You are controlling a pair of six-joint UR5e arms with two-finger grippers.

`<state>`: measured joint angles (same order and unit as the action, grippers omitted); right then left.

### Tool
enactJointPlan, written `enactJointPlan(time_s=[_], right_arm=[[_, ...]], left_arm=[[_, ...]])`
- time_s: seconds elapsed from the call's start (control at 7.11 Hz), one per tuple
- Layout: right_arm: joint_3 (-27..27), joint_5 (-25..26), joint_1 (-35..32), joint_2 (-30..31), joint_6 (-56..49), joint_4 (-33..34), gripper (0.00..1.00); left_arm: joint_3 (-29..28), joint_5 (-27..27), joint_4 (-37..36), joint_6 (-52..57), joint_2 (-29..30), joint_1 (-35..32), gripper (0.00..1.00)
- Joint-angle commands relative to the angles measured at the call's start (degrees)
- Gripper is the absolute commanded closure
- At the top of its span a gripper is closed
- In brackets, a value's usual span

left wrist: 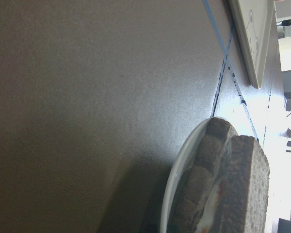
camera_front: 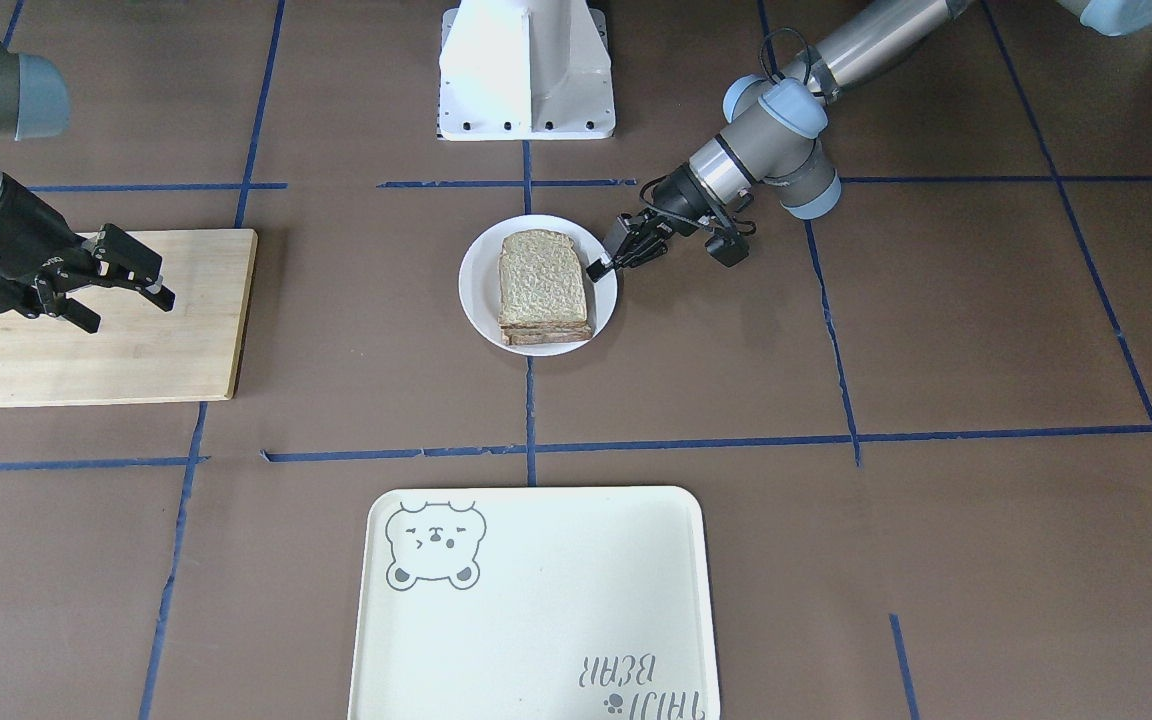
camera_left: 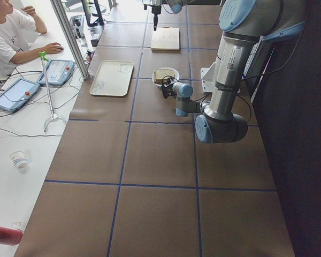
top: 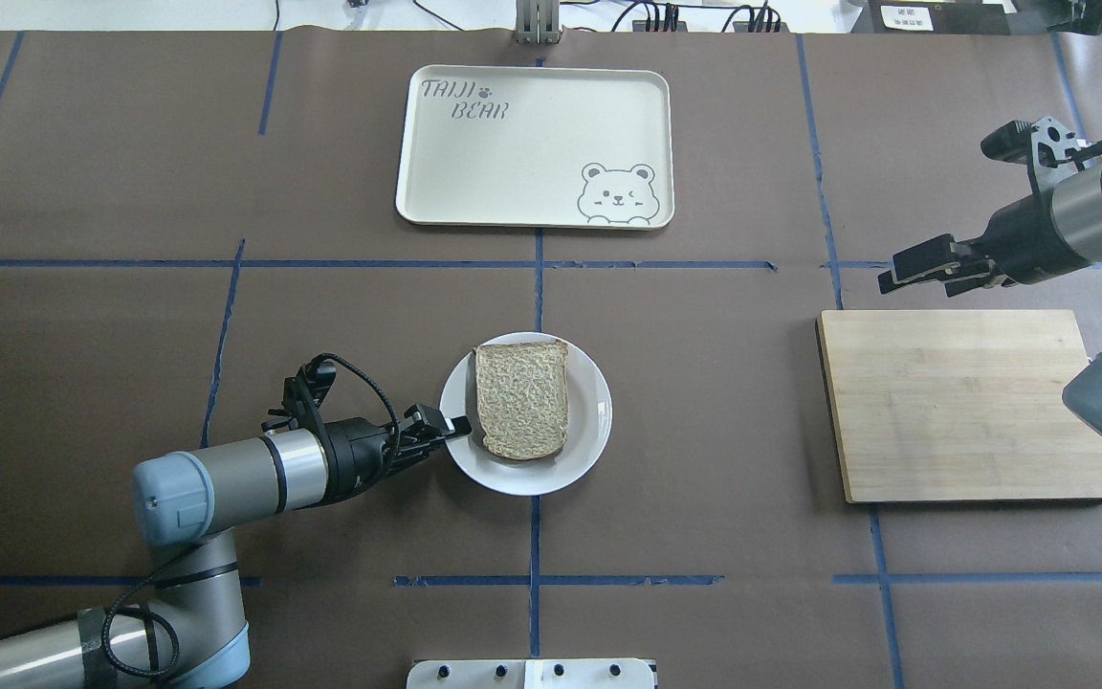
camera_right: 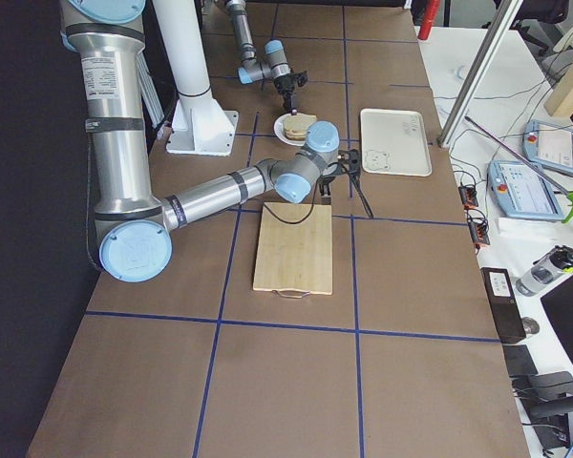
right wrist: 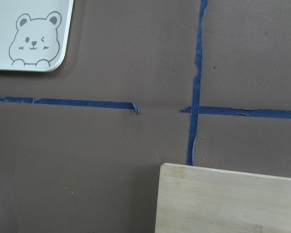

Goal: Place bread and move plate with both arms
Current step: 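Slide the plate with the left gripper onto the cream tray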

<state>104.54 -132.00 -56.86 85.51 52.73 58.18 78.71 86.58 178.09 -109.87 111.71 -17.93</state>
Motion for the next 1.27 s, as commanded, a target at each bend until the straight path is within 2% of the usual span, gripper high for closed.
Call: enactJointPlan(time_s=[0.0,0.7,1.12], right_arm=[[0.05,-0.27,-0.36,0.09,0.0,0.0,0.0],[2.59,-1.41,-2.11,3.6,-1.23,-0.09,0.0],[3.91,-2.91,-3.87,6.24,-3.07,-0.09,0.0]], left_arm=[[0.47,-0.01,1.12,0.09,1.39,-0.17,0.95],[-0.83,-0.01,0.25,-0.43,5.09,-10.87,0.96],[-21.44,0.34,0.24,-2.88,19.99,-16.94,0.96]])
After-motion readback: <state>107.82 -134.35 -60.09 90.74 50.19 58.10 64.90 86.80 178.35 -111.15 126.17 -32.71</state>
